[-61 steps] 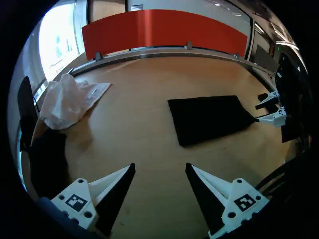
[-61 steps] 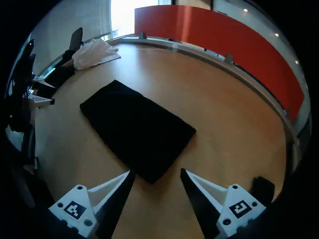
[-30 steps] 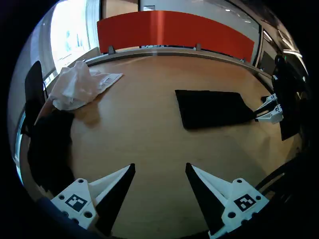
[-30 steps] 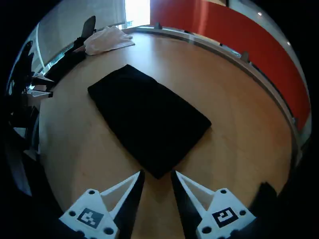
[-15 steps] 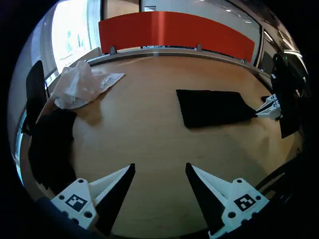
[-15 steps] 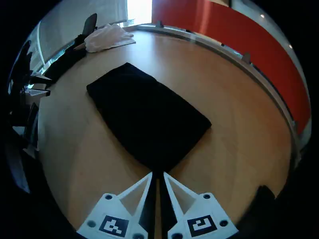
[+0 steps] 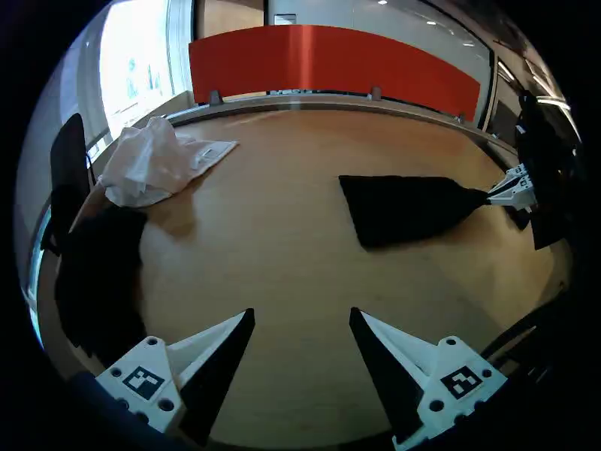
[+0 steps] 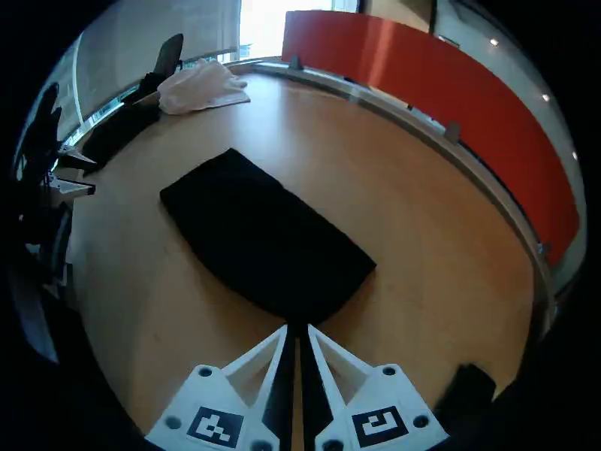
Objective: Fold towel
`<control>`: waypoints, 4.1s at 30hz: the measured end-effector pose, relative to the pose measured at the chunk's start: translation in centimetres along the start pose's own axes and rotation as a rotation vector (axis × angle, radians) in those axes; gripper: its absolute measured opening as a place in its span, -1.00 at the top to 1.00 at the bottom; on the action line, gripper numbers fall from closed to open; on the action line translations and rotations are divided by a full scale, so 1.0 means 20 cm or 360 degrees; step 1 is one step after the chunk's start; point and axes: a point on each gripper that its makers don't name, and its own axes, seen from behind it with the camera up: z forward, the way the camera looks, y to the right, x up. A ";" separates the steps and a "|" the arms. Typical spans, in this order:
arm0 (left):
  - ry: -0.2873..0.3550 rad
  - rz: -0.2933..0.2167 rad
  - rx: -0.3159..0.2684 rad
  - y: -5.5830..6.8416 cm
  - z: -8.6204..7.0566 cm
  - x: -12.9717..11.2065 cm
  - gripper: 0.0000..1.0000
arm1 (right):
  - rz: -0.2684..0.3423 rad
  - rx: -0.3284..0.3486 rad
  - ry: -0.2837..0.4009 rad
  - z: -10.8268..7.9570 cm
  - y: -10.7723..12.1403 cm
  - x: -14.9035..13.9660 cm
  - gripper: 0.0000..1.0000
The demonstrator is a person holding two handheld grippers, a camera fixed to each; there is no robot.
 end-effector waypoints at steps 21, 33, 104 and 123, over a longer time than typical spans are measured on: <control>0.0006 -0.0047 0.0022 -0.01 -0.08 -0.03 -0.88 | -0.0193 0.0044 0.0167 -0.07 -0.08 0.40 0.93; 0.0021 -0.0122 0.0054 -0.04 -0.15 -0.06 -0.88 | -0.0389 0.0187 0.0265 0.01 -0.29 0.75 0.93; 0.0017 -0.0277 0.0217 -0.15 -0.28 -0.16 -0.88 | -0.0528 0.0521 0.0089 0.45 -0.75 0.74 0.40; 0.0023 -0.0248 0.0200 -0.14 -0.27 -0.13 -0.87 | -0.0358 0.0382 0.0032 0.40 -0.60 0.53 -0.68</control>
